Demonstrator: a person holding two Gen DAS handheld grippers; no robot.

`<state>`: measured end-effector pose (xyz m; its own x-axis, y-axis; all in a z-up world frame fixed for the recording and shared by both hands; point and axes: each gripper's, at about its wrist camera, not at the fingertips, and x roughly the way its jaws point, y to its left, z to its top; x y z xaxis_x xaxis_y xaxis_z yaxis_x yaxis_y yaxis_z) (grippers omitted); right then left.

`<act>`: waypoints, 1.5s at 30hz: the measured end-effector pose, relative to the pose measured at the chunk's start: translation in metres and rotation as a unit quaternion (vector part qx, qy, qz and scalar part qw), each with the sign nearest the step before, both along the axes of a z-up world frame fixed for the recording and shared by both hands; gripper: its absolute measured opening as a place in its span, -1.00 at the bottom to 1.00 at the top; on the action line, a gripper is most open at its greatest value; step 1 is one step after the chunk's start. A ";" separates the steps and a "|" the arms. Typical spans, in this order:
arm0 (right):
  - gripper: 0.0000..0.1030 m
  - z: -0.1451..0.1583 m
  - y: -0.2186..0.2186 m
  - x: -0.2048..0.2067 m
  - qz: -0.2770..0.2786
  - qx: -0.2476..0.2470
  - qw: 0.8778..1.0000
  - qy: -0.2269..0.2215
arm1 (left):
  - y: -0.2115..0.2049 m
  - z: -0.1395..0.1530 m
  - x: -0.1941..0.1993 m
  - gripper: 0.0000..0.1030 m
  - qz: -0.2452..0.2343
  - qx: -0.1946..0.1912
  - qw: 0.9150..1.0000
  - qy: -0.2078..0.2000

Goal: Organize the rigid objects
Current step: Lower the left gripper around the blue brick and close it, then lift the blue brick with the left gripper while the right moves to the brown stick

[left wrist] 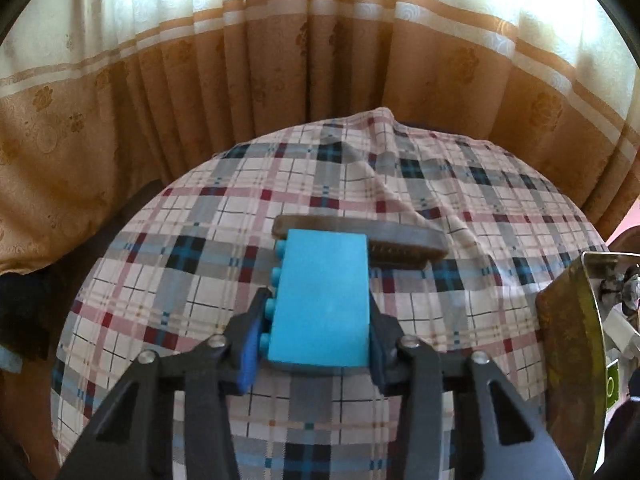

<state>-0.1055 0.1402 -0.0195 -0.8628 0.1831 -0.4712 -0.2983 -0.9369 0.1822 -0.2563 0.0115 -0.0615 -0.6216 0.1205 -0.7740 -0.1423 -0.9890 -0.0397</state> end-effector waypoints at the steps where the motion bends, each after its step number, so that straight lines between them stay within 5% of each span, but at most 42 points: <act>1: 0.58 -0.001 0.000 0.000 0.000 0.000 1.000 0.000 | -0.002 0.001 0.001 -0.17 -0.001 0.005 1.000 0.000; 10: 0.58 -0.002 -0.009 -0.012 0.038 -0.004 0.999 -0.011 | -0.046 0.004 0.020 -0.18 0.053 0.036 0.998 -0.010; 18: 0.58 0.015 -0.036 -0.075 0.091 0.016 0.995 -0.042 | -0.075 0.003 0.027 -0.18 0.103 0.011 0.995 -0.008; 31: 0.58 -0.010 -0.040 -0.142 0.086 -0.006 0.991 -0.104 | -0.080 0.000 0.025 -0.18 0.100 0.052 0.994 -0.017; 37: 0.58 -0.016 -0.022 -0.167 0.056 -0.074 0.989 -0.111 | -0.076 -0.002 0.022 -0.18 0.103 0.046 0.994 -0.010; 45: 0.57 -0.036 -0.013 -0.190 0.067 -0.096 0.980 -0.160 | -0.069 -0.004 0.017 -0.18 0.103 0.030 0.994 0.001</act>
